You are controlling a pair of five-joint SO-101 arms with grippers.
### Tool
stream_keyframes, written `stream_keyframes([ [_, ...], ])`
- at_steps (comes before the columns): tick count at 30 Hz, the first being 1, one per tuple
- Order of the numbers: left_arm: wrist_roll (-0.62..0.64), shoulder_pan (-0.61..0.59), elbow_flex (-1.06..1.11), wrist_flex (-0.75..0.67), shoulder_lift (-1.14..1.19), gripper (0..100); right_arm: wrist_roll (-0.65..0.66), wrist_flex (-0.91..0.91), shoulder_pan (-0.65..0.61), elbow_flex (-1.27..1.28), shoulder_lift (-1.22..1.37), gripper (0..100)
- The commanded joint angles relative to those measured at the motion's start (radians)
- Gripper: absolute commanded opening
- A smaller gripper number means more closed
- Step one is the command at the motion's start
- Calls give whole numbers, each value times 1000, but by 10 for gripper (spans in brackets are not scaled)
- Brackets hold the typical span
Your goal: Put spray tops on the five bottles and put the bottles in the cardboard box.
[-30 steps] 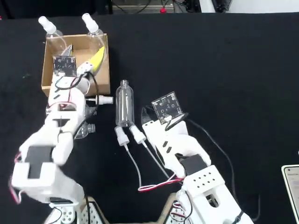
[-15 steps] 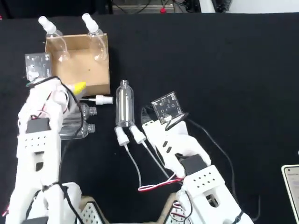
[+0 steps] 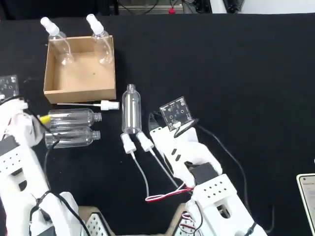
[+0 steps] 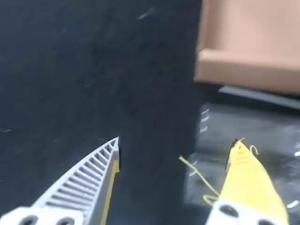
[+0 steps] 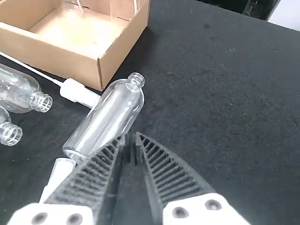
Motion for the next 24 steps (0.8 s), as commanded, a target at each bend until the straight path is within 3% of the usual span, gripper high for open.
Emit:
stream_keyframes([
  [1, -344, -38, -62, 98, -26, 353, 9, -21, -5, -7, -22, 15],
  [5, -657, 7, -62, 227, -26, 353, 9, -21, -5, -7, -22, 15],
  [8, -750, 84, -76, 321, -26, 353, 9, -21, -5, -7, -22, 15],
  [18, -700, 395, -185, 483, -11, 356, 9, -21, -5, -7, -22, 15],
  [24, -663, 449, -269, 489, 175, 357, 9, -21, -5, -7, -25, 15],
])
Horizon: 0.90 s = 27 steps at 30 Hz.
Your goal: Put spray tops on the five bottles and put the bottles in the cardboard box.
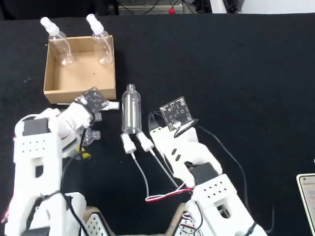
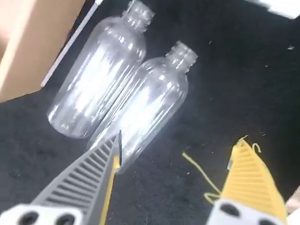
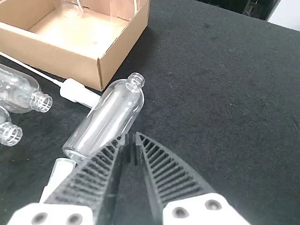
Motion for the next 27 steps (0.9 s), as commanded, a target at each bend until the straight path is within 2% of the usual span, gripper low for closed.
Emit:
stream_keyframes([
  [1, 29, 24, -153, 8, 173, 357, 9, -21, -5, -7, -25, 15],
  [10, 18, 25, -361, 0, 400, 357, 9, -21, -5, -7, -25, 15],
  [23, -46, -33, -363, -2, 563, 354, 9, -21, -3, -10, -27, 15],
  [27, -40, -38, -361, -87, 611, 354, 9, -21, -3, -10, -27, 15],
])
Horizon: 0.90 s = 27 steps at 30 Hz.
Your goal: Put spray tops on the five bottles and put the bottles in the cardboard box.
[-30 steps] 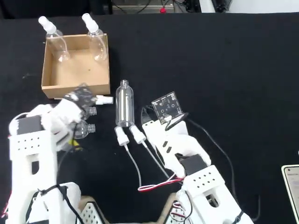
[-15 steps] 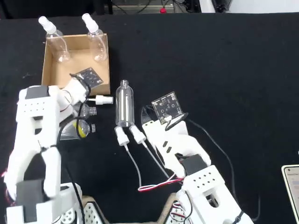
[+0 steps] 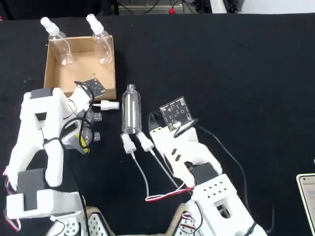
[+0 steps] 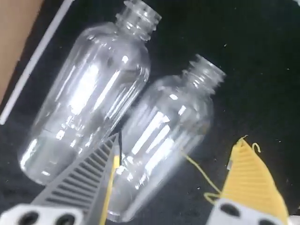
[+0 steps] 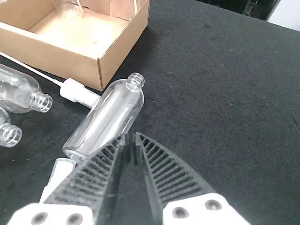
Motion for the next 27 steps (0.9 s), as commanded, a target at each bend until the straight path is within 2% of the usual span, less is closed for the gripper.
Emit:
stream_keyframes([
  [1, 2, -18, -54, -94, 43, 354, 9, -21, -3, -10, -27, 15],
  [8, 5, -16, -54, -109, 112, 353, 9, -21, -3, -10, -27, 15],
  [13, 5, -10, -56, 9, 72, 340, 9, -21, -3, -12, -27, 15],
  [19, 6, -15, -27, 103, 8, 116, 9, -21, -3, -12, -27, 15],
  [21, 6, -15, 22, 107, -28, 73, 9, -21, -3, -12, -27, 15],
  [27, 6, -15, 188, 101, -227, 127, 9, -21, -3, -12, -27, 15],
])
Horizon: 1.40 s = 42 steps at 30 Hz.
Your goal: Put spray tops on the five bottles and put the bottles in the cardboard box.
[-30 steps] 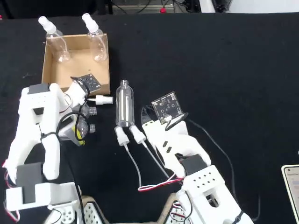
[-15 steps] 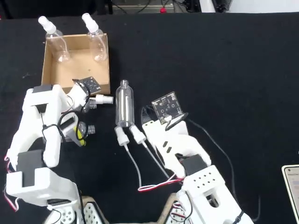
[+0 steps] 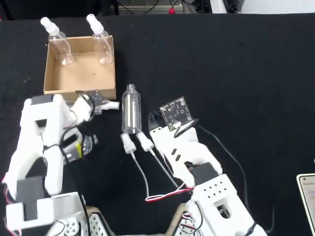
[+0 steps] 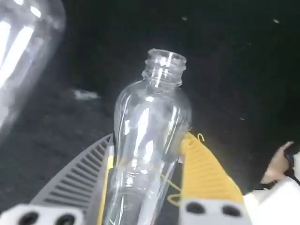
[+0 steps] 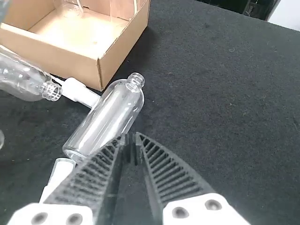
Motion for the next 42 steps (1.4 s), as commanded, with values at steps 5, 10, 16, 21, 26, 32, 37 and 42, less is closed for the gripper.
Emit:
stream_keyframes([
  [5, 6, -2, 170, -31, -262, 292, 9, -21, -3, -10, -27, 15],
  [10, -2, 7, 183, -74, -272, 338, 9, -21, -3, -10, -27, 15],
  [16, 5, 134, 202, -71, -272, 339, 9, -21, -3, -8, -27, 15],
  [21, 0, 173, 211, -78, -272, 339, 9, -21, -3, -8, -27, 15],
  [26, 5, 156, 237, -160, -272, 336, 9, -21, -3, -8, -27, 15],
  [32, 20, 117, 338, -308, -278, 336, 9, -21, -3, -8, -27, 15],
  [37, 26, 125, 343, -313, -272, 336, 9, -21, -3, -8, -27, 15],
  [42, 23, 128, 371, -318, -272, 271, 9, -21, -3, -8, -27, 15],
])
